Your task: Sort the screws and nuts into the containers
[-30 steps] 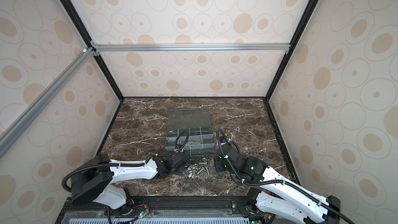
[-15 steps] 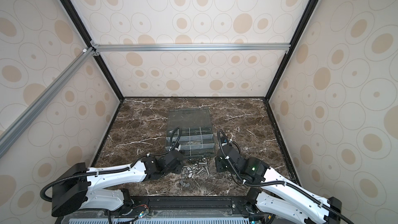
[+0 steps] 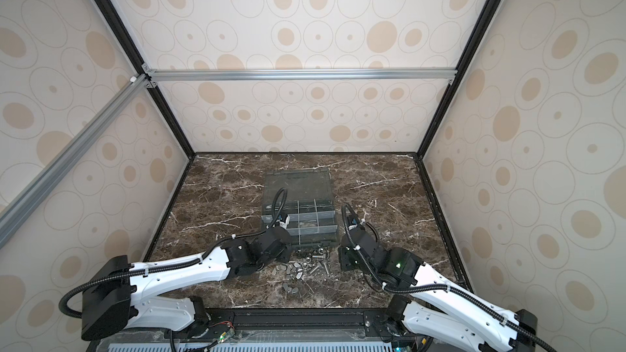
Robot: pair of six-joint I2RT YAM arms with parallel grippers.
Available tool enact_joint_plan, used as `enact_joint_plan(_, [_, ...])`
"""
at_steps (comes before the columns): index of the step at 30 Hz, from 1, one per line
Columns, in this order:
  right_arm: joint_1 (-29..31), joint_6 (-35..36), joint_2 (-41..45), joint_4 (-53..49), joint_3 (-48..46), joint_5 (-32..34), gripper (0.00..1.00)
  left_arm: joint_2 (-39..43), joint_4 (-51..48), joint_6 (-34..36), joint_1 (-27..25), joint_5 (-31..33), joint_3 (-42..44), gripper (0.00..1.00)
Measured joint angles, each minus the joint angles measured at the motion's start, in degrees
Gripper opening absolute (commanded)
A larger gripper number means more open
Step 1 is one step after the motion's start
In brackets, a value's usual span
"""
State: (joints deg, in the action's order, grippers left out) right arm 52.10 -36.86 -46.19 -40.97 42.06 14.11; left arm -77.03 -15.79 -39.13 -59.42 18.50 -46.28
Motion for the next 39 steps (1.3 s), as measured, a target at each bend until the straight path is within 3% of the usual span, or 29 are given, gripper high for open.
enact_joint_plan(8, [0.0,-0.04,0.24,-0.09,-0.83,1.16,0.3,-6.14,1.62,3.08,4.46,-1.4,-2.14,0.11])
enact_joint_plan(13, [0.0,-0.02,1.14,-0.17,-1.22,1.62,0.31,-7.56,2.25,4.2,5.62,-1.88,-3.28,0.42])
enact_joint_plan(19, [0.0,0.0,1.27,-0.17,-1.22,2.29,0.31,-7.21,3.39,3.39,5.68,-2.36,-3.17,0.53])
enact_joint_plan(39, [0.0,0.0,1.05,0.11,-1.51,2.23,0.32,4.92,6.56,-2.89,5.68,-2.34,7.91,0.56])
